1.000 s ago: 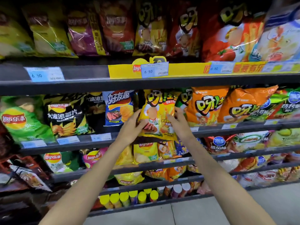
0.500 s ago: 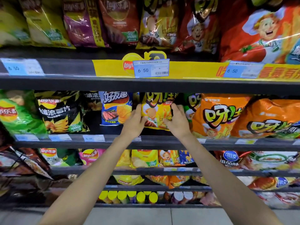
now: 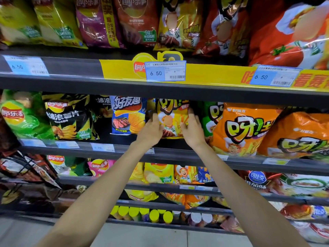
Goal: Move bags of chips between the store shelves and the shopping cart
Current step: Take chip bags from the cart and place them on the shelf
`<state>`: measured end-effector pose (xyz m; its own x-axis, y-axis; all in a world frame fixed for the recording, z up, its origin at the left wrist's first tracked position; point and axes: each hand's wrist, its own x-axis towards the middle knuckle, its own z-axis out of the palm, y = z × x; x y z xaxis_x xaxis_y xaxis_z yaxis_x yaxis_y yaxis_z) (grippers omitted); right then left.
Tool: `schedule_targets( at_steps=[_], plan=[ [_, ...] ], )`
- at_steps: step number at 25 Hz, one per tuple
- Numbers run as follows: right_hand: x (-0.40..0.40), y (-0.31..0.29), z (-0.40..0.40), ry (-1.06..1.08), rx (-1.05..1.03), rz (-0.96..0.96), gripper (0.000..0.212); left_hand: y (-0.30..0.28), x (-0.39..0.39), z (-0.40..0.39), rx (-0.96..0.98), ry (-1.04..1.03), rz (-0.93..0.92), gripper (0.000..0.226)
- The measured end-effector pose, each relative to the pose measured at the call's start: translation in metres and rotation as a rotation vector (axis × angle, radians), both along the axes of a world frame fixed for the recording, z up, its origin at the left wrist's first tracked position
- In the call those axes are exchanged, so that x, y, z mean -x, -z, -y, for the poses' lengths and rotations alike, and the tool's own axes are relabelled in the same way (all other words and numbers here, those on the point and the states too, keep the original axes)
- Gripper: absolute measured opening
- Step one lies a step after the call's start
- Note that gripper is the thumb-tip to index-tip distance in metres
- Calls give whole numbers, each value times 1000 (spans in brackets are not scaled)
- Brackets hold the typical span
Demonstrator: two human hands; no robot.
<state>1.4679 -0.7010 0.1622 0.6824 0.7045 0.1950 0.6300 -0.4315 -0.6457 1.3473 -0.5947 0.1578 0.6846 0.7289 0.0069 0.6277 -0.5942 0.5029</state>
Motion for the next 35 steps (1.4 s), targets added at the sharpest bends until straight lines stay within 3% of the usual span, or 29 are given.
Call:
schedule_targets(
  at_steps=[3, 8, 12, 18, 22, 25, 30, 35],
  plan=[
    [-1, -2, 0, 12, -81, -49, 61, -6, -15, 1, 7, -20, -35, 40],
    [-9, -4, -2, -7, -64, -100, 41, -8, -36, -2, 54, -59, 10, 39],
    [-15, -4, -8, -28, -44, -34, 52, -13, -49, -16, 34, -48, -33, 41],
    [-18, 3, -16, -34, -7, -82, 69, -6, -62, -36, 153, -86, -147, 40],
    [-10, 6, -9, -56, -4, -107, 65, 2, -56, -29, 66, -68, -11, 49],
    [-2, 7, -2, -98, -77, -98, 77, 5, -48, -23, -3, -19, 74, 56],
    [16, 8, 9, -61, -90, -66, 63, -7, -17, -3, -31, 53, 78, 53],
    [69, -1, 18, -187, -73, 33, 46, -16, 58, 7, -170, 178, 148, 52]
  ],
)
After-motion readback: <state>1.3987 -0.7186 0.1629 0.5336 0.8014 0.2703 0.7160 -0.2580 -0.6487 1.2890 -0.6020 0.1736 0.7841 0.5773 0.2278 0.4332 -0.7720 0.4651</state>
